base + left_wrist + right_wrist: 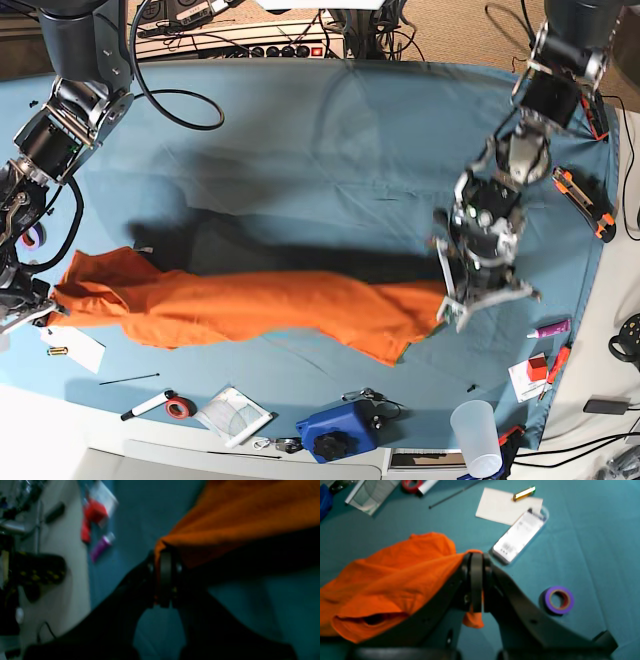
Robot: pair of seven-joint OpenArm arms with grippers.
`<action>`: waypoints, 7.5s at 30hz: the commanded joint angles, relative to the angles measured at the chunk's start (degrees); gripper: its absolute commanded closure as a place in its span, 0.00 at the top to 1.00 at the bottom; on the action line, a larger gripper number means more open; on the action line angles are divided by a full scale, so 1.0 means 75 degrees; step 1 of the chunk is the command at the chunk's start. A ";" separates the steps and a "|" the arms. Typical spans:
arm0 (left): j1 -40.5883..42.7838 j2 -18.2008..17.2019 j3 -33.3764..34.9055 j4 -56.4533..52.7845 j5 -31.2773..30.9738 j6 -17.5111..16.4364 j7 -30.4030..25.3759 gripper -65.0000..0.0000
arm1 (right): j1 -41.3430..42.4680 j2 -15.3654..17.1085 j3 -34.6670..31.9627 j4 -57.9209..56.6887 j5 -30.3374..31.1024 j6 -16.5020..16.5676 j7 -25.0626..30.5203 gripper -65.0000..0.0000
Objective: Layout the t-shirt on the table in an organized manner, then fold the t-shirt properly
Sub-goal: 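Pull the grasped fabric with the left gripper away from the right gripper, then release and regrasp the shirt edge with the left gripper, then hold the shirt with both grippers, keeping it stretched, then lower the left gripper and grasp the shirt hem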
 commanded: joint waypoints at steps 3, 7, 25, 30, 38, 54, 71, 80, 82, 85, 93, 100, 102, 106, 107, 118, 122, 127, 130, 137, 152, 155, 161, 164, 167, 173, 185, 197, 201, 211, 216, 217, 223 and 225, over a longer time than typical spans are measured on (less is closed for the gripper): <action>0.0239 -0.0044 -0.0067 0.0102 0.0303 0.0096 0.0204 0.12 | 0.0224 0.0160 0.0015 0.0119 0.0050 0.0015 0.0096 0.00; 0.0682 -0.0023 -0.0067 0.0125 0.0892 0.0868 0.0326 0.30 | 0.0224 0.0157 0.0015 0.0119 0.0050 0.0015 0.0047 0.00; 0.0781 -0.0023 -0.0067 0.0828 0.2229 0.1148 0.1119 0.30 | -0.0848 0.0119 0.0000 0.0122 0.0277 0.0157 0.0291 0.00; 0.0778 -0.0020 -0.0067 0.0825 0.2157 0.1682 0.1125 0.30 | -0.1003 0.0117 0.0000 0.0122 0.0277 0.0157 0.0318 0.00; 0.1160 0.0102 -0.0067 0.0822 0.1078 0.0539 0.1204 0.42 | -0.1040 0.0117 0.0000 0.0122 0.0280 0.0160 0.0300 0.00; 0.1682 0.0804 -0.0064 0.1201 0.2256 0.0052 0.1655 0.54 | -0.1043 0.0119 0.0000 0.0041 -0.0020 0.0233 0.0323 0.00; 0.0906 0.0810 -0.0064 0.2095 0.2273 0.0391 0.0653 0.54 | -0.1040 -0.0009 0.0000 -0.0522 -0.0006 0.0233 0.0629 0.00; 0.0385 0.1023 -0.0064 0.2014 0.0067 -0.0877 0.0070 0.54 | -0.1040 -0.0009 0.0000 -0.0522 -0.0006 0.0233 0.0600 0.00; 0.0198 0.1067 -0.0064 0.1915 -0.0114 -0.0863 0.0058 0.54 | -0.1040 -0.0009 0.0000 -0.0522 -0.0006 0.0233 0.0600 0.00; -0.0003 0.1081 -0.0064 0.1676 -0.0370 -0.0868 0.0052 0.54 | -0.1040 -0.0009 0.0000 -0.0522 0.0000 0.0233 0.0600 0.00; -0.0067 0.1081 -0.0064 0.1145 -0.0533 -0.1157 -0.0262 0.54 | -0.1040 -0.0009 0.0000 -0.0522 0.0256 0.0233 0.0606 0.00; -0.0067 0.1087 -0.0064 0.1139 -0.0819 -0.1160 -0.0449 0.54 | -0.1040 -0.0012 0.0000 -0.0522 0.0277 0.0233 0.0580 0.00; -0.0073 0.1107 -0.0064 0.1139 -0.0845 -0.1189 -0.0609 0.54 | -0.1040 -0.0012 0.0000 -0.0522 0.0280 0.0233 0.0577 0.00; -0.0210 0.1227 -0.0064 0.1070 -0.0874 -0.1241 -0.0659 0.54 | -0.1040 -0.0012 0.0000 -0.0522 0.0277 0.0233 0.0574 0.00; -0.0289 0.1256 -0.0064 0.1014 -0.0909 -0.1247 -0.0653 0.54 | -0.1040 -0.0012 0.0000 -0.0522 0.0277 0.0233 0.0571 0.00; -0.0554 0.1373 -0.0064 0.0577 -0.1046 -0.1247 -0.0653 0.54 | -0.1040 -0.0009 0.0000 -0.0522 0.0277 0.0233 0.0560 0.00; -0.0554 0.1373 -0.0064 0.0449 -0.1046 -0.1247 -0.0659 0.54 | -0.1040 -0.0012 0.0000 -0.0522 0.0277 0.0233 0.0554 0.00; -0.0557 0.1373 -0.0064 0.0440 -0.1046 -0.1247 -0.0659 0.54 | -0.1040 -0.0012 0.0000 -0.0522 0.0277 0.0233 0.0557 0.00; -0.0554 0.1373 -0.0064 0.0440 -0.1046 -0.1247 -0.0659 0.54 | -0.1040 -0.0012 0.0000 -0.0522 0.0277 0.0233 0.0557 0.00; -0.0557 0.1373 -0.0064 0.0434 -0.1046 -0.1247 -0.0662 0.54 | -0.1040 -0.0012 0.0000 -0.0522 0.0277 0.0233 0.0557 0.00; -0.0557 0.1373 -0.0064 0.0434 -0.1125 -0.1268 -0.0664 0.54 | -0.1040 -0.0009 0.0000 -0.0522 0.0280 0.0233 0.0609 0.00; -0.0557 0.1373 -0.0064 0.0434 -0.1128 -0.1268 -0.0662 0.54 | -0.1040 -0.0009 0.0000 -0.0522 0.0280 0.0233 0.0606 0.00; -0.0557 0.1373 -0.0064 0.0434 -0.1128 -0.1268 -0.0664 0.54 | -0.1040 -0.0009 0.0000 -0.0522 0.0280 0.0233 0.0606 0.00; -0.0557 0.1373 -0.0064 0.0434 -0.1128 -0.1268 -0.0662 0.54 | -0.1040 -0.0012 0.0000 -0.0522 0.0280 0.0233 0.0606 0.00; -0.0554 0.1373 -0.0064 0.0434 -0.1128 -0.1268 -0.0662 0.54 | -0.1040 -0.0012 0.0000 -0.0522 0.0277 0.0233 0.0606 0.00; -0.0554 0.1373 -0.0064 0.0434 -0.1128 -0.1268 -0.0662 0.54 | -0.1040 -0.0009 0.0000 -0.0522 0.0280 0.0233 0.0606 0.00; -0.0557 0.1376 -0.0064 0.0396 -0.1128 -0.1268 -0.0787 0.54 | -0.1040 -0.0012 0.0000 -0.0522 0.0280 0.0233 0.0609 0.00; -0.1352 0.1699 -0.0064 -0.0819 -0.1128 -0.1311 -0.0944 0.54 | -0.1040 -0.0009 0.0000 -0.0522 0.0676 0.0233 0.0670 0.00; -0.1842 0.1845 -0.0064 -0.1609 -0.1303 -0.1667 -0.0988 0.54 | -0.1040 -0.0006 0.0000 -0.0522 0.0662 0.0233 0.0664 0.00; -0.3203 0.1947 -0.0067 -0.3596 -0.1303 -0.1877 -0.1285 0.48 | -0.1040 -0.0006 0.0000 -0.0522 0.0650 0.0236 0.0603 0.00; -0.3821 0.1947 -0.0064 -0.4820 -0.1475 -0.2095 -0.1437 0.44 | -0.1040 -0.0006 0.0000 -0.0522 0.0650 0.0236 0.0597 0.00; -0.3888 0.1947 -0.0064 -0.5007 -0.1475 -0.2145 -0.1527 0.44 | -0.1040 -0.0006 0.0000 -0.0522 0.0650 0.0236 0.0586 0.00; -0.3978 0.1947 -0.0064 -0.5773 -0.1472 -0.2267 -0.2113 0.44 | -0.1040 -0.0006 0.0000 -0.0522 0.0650 0.0236 0.0484 0.00; -0.3958 0.1955 -0.0064 -0.5881 -0.1472 -0.2264 -0.2218 0.44 | -0.1040 -0.0006 0.0000 -0.0522 0.0650 0.0239 0.0478 0.00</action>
